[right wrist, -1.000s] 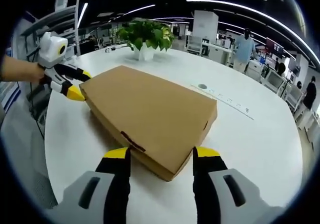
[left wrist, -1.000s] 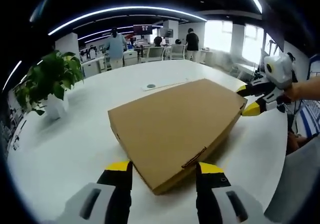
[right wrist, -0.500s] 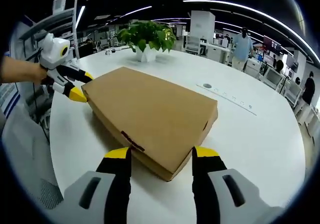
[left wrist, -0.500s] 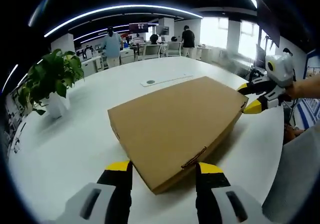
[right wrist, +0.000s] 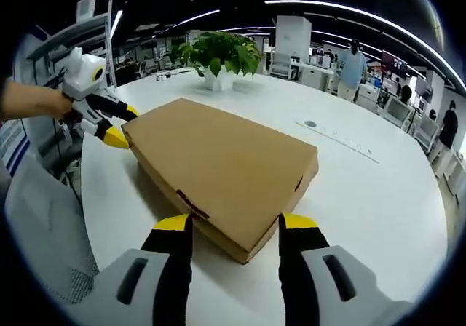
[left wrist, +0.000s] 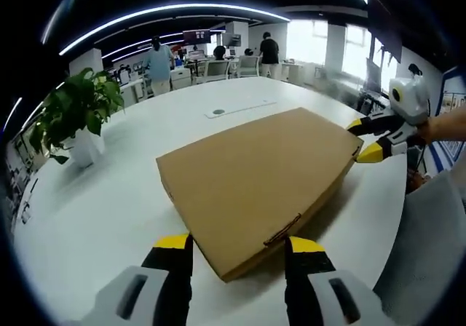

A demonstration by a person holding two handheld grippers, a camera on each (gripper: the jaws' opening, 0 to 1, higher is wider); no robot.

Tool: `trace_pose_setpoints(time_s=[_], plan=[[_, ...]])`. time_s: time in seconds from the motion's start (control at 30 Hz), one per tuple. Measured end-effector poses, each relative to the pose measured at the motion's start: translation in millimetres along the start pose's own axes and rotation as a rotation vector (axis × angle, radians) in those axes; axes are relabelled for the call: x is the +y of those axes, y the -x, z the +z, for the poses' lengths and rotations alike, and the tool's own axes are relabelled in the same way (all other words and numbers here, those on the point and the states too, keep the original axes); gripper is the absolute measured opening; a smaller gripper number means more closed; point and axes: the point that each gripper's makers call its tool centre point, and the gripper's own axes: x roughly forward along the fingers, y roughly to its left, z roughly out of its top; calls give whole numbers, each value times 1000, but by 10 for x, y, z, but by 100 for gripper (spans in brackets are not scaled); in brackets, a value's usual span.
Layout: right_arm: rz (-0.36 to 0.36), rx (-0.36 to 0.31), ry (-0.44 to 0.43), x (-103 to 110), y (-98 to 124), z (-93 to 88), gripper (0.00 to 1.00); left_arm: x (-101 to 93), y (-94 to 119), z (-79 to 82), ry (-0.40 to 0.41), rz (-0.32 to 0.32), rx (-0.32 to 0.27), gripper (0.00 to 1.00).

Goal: Operate the shoe box by opening the lid, removing the specified soft item, and placing it in the target area until the item is outside and the box remains undamaged.

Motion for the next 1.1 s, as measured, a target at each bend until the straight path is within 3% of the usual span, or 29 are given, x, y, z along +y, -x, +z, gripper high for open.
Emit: trace_pose_setpoints(time_s=[1.1], plan=[[53, -19, 5, 679, 117, -47, 40, 105, 491, -443, -13, -14, 29, 50]])
